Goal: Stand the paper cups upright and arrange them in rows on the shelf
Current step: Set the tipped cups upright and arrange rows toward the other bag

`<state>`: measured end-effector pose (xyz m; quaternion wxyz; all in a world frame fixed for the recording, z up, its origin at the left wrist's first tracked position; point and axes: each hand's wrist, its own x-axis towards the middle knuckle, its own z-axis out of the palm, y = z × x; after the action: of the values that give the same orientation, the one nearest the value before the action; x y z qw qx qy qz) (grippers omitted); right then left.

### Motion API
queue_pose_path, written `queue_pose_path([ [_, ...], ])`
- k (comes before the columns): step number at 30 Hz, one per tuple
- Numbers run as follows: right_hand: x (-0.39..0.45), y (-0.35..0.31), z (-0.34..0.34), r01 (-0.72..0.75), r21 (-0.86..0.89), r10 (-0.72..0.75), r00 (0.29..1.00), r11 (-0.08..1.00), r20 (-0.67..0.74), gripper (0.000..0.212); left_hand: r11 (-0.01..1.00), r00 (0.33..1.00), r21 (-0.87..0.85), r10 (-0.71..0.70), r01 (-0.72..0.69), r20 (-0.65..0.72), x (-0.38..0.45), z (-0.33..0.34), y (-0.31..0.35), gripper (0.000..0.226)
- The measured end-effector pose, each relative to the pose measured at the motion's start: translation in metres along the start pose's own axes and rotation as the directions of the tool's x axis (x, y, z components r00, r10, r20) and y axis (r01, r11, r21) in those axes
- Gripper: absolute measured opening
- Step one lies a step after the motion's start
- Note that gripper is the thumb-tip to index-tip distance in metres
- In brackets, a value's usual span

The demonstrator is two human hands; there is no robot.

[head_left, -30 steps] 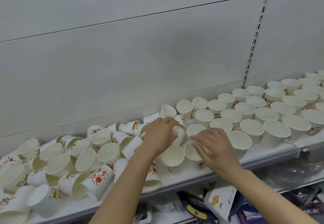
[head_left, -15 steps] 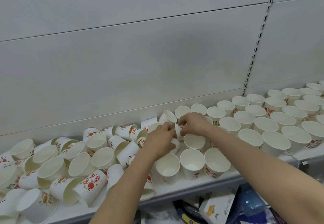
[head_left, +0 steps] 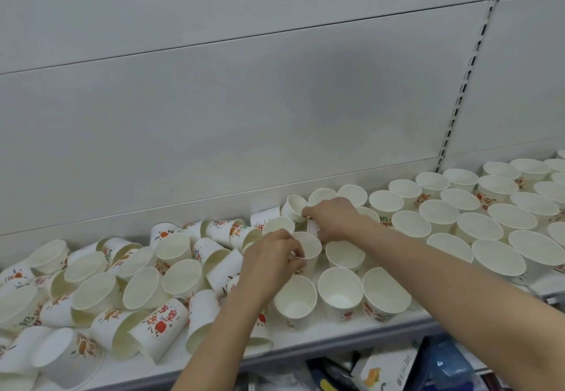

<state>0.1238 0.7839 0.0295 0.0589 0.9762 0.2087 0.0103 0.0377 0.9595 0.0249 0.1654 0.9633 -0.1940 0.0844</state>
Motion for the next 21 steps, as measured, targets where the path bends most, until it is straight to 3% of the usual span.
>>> queue_pose_path([
  [5, -0.004, 0.013, 0.003, 0.024, 0.063, -0.021, 0.999, 0.998, -0.036, 0.042, 0.998, 0.999, -0.058, -0.034, 0.036, 0.026, 0.000, 0.003, -0.006, 0.015],
  [9, -0.001, 0.017, 0.000, 0.160, 0.098, -0.168, 0.983, 0.982, 0.079, 0.047, 0.996, 0.997, -0.069, -0.049, 0.052, 0.053, 0.001, 0.010, -0.006, 0.017],
  [13, 0.001, 0.018, -0.007, 0.150, 0.144, -0.163, 0.984, 0.978, 0.076, 0.030, 0.996, 0.997, -0.076, -0.048, 0.052, 0.053, 0.002, 0.012, -0.007, 0.017],
  [15, -0.003, 0.022, -0.013, 0.118, 0.214, -0.127, 0.991, 0.970, 0.030, 0.019, 0.989, 0.998, -0.133, -0.060, 0.063, 0.021, 0.000, 0.009, -0.009, 0.020],
  [18, -0.014, 0.030, -0.016, 0.109, 0.251, -0.096, 0.993, 0.962, -0.061, 0.009, 0.961, 0.984, -0.266, -0.110, 0.070, -0.138, 0.001, 0.000, -0.020, 0.019],
  [21, -0.025, 0.035, -0.008, 0.110, 0.227, -0.088, 0.990, 0.968, -0.107, 0.004, 0.985, 0.976, -0.141, -0.128, 0.103, -0.177, 0.009, -0.005, -0.040, 0.021],
])
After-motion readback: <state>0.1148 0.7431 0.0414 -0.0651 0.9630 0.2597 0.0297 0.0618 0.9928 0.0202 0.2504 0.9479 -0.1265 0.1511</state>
